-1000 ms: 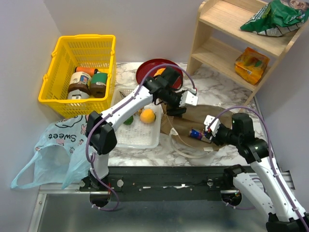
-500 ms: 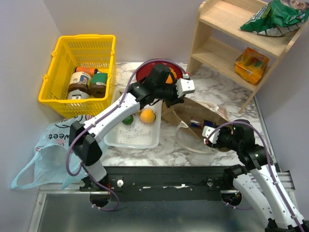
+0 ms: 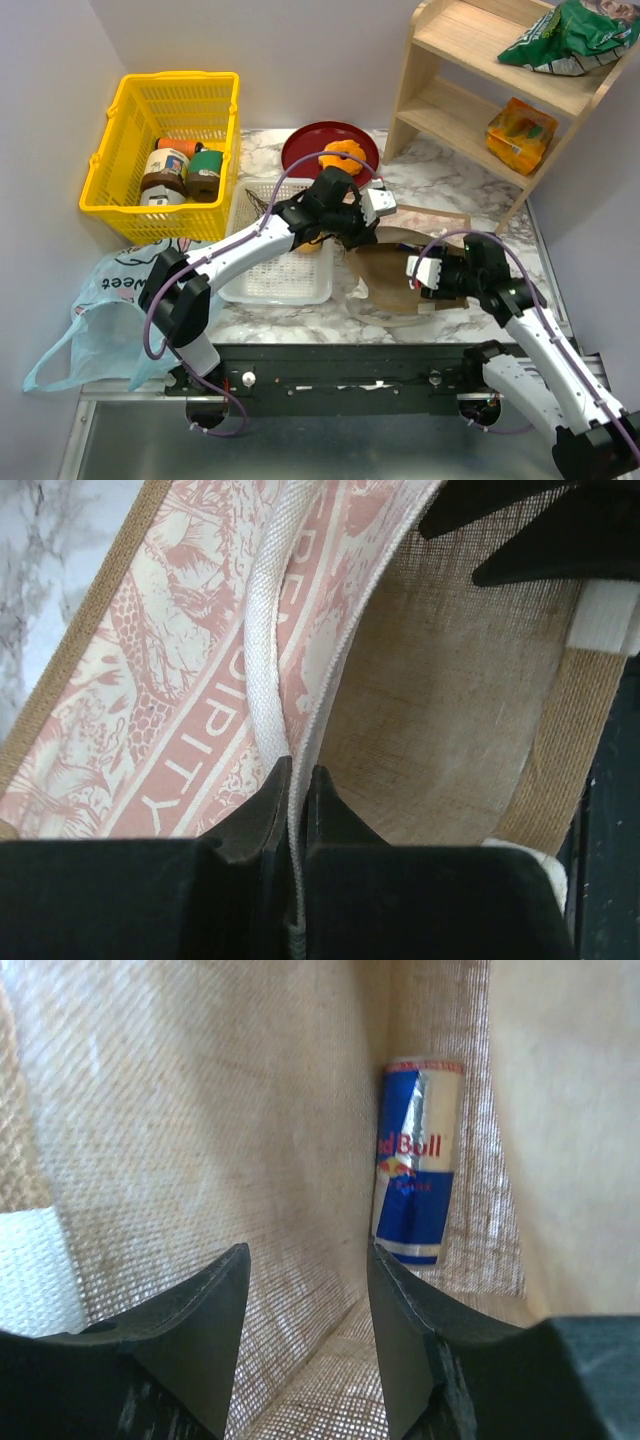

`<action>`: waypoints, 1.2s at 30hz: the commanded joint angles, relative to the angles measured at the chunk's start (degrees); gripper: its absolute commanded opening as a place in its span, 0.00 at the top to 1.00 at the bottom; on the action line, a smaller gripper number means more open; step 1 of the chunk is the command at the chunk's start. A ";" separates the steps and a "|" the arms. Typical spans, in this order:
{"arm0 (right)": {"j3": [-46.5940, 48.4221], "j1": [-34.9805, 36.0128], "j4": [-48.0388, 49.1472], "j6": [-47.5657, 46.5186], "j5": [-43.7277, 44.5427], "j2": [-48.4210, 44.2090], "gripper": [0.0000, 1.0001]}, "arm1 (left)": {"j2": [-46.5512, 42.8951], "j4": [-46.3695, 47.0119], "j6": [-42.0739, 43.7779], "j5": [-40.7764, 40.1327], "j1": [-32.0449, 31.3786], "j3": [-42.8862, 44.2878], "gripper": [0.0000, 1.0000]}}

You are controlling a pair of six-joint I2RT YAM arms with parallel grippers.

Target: Untie the knot of the grocery bags and take out the mixed food

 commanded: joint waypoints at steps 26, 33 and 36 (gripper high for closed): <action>5.59 5.35 27.64 -6.46 14.72 36.54 0.23 | 8.38 13.70 -30.12 19.80 6.56 9.38 1.00; 6.30 3.34 30.10 -8.30 15.95 43.04 0.18 | 7.50 13.87 -29.42 20.24 6.65 7.71 1.00; 6.82 1.49 30.54 -9.80 15.42 45.33 0.24 | 6.88 14.23 -29.24 20.15 6.74 7.09 1.00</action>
